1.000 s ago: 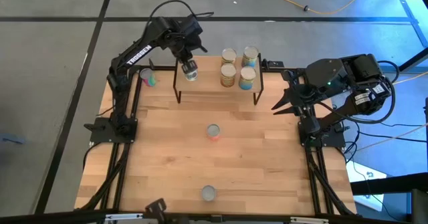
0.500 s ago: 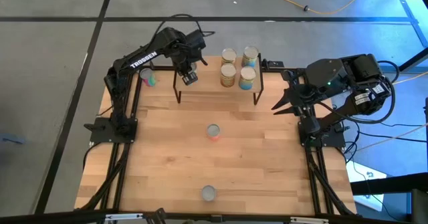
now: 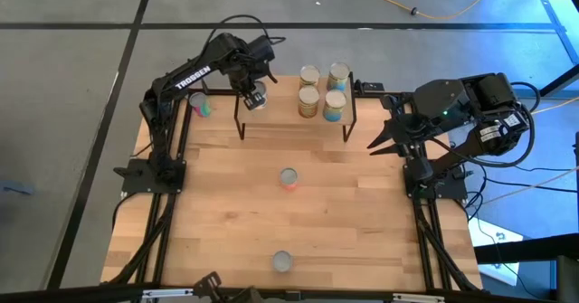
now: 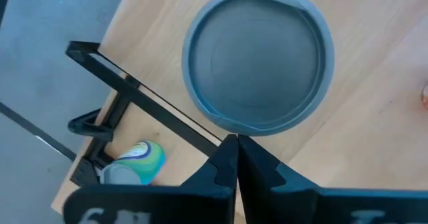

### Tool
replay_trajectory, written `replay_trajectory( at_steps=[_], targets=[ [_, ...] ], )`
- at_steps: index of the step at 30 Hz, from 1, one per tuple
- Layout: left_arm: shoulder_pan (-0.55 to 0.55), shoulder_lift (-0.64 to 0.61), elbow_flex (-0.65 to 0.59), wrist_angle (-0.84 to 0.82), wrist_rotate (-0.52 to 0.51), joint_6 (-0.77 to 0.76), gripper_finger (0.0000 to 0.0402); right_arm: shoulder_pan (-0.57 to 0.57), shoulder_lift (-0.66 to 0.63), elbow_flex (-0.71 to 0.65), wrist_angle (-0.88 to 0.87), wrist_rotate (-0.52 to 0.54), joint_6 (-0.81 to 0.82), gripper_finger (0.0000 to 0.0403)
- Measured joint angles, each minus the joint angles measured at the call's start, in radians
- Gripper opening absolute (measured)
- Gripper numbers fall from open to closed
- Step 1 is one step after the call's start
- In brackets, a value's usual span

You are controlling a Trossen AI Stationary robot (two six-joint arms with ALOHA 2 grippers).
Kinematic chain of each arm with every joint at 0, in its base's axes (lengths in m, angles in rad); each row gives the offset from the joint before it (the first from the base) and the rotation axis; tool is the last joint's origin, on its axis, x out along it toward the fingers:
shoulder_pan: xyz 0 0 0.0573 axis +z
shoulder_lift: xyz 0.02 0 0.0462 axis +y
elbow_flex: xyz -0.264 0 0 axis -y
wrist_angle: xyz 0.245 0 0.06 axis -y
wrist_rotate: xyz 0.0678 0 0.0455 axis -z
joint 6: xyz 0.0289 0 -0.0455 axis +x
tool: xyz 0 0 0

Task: Pick and place cans onto a shelf
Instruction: Put the canned vegetables mixed on the shelf

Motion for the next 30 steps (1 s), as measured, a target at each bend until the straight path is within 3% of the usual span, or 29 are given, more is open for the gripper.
replay_trajectory(
  at_steps=[12,30],
  targets=[
    [0.003,0.0,0.0,0.006,0.026,0.011,0.0,0.0,0.0,0.0,0.0,0.0,0.0,0.0069],
    [0.006,0.016,0.0,0.171,0.051,0.086,0.0,0.0,0.0,0.0,0.0,0.0,0.0,0.0069]
  ],
)
